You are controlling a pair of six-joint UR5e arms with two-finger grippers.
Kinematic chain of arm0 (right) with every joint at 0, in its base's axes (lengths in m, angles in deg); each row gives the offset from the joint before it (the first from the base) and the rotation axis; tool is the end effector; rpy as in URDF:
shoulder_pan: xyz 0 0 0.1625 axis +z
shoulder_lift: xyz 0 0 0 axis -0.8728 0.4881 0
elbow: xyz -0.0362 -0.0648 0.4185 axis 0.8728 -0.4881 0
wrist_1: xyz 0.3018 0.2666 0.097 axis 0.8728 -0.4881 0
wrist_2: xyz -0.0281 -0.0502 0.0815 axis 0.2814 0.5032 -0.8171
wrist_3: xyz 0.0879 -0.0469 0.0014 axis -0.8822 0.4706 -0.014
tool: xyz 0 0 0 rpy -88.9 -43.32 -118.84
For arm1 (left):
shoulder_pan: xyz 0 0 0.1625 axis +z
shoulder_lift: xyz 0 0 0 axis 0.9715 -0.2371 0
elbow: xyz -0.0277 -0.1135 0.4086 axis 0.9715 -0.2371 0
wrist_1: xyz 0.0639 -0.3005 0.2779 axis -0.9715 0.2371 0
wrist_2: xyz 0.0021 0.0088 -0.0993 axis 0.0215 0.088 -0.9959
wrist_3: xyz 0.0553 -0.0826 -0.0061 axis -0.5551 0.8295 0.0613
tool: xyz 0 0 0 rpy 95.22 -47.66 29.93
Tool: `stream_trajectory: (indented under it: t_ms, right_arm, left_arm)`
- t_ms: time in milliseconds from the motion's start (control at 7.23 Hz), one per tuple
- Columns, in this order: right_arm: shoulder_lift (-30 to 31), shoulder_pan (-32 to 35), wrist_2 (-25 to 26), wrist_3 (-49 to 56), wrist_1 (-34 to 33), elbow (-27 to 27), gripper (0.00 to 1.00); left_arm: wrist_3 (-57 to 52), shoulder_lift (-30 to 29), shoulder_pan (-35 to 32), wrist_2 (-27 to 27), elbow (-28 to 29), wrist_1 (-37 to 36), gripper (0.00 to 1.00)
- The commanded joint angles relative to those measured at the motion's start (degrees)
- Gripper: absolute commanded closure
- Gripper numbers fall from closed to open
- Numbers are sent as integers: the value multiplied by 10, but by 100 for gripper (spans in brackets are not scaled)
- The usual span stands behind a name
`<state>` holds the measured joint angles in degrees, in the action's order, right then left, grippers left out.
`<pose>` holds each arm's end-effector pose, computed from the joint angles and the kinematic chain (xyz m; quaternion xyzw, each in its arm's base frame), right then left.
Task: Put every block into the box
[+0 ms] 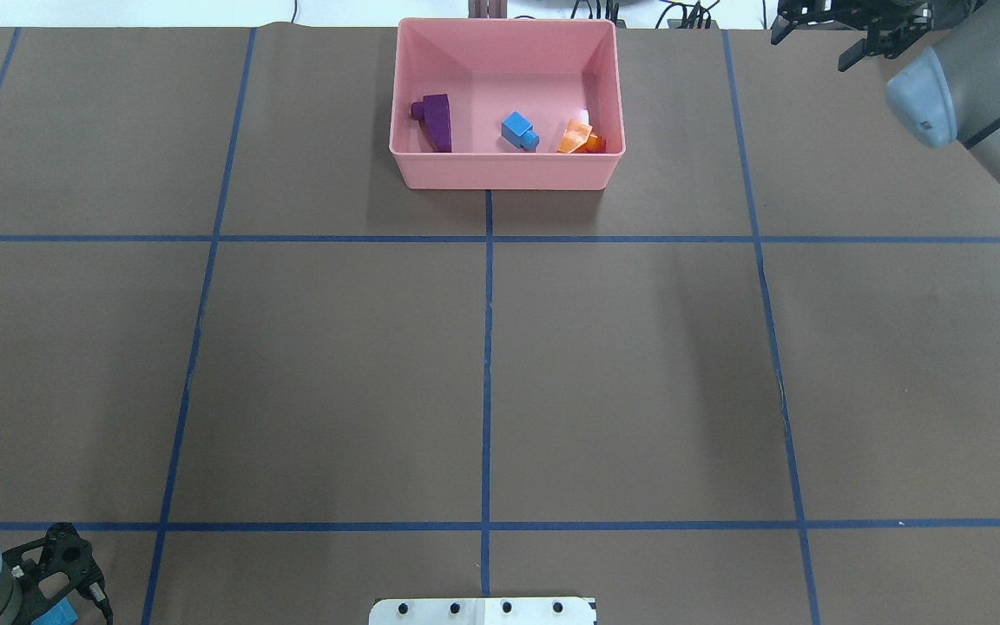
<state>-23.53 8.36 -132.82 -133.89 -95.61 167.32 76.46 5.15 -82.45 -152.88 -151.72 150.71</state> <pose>-0.1940 -0.6884 0.3394 0.0340 -0.4755 0.1336 0.8689 0.3459 -0.1367 0.5286 -0.0473 0.2513 0.4488 0.8563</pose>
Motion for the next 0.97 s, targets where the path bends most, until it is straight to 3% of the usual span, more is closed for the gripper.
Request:
stream_trajectory:
  t_ms: [0, 277, 554, 830]
  right_arm:
    - [39, 7, 0, 2, 0, 32, 0]
    - [165, 15, 2, 48, -1, 127, 0]
    - [290, 27, 2, 133, 0, 190, 0]
    - [406, 66, 2, 266, 2, 206, 0]
  left_arm:
    - [25, 9, -12, -12, -55, -3, 100]
    - [32, 13, -99, -105, -97, -3, 100]
    - [31, -100, -211, -138, -72, -26, 100]
    - [32, -260, -310, -163, -27, -144, 100]
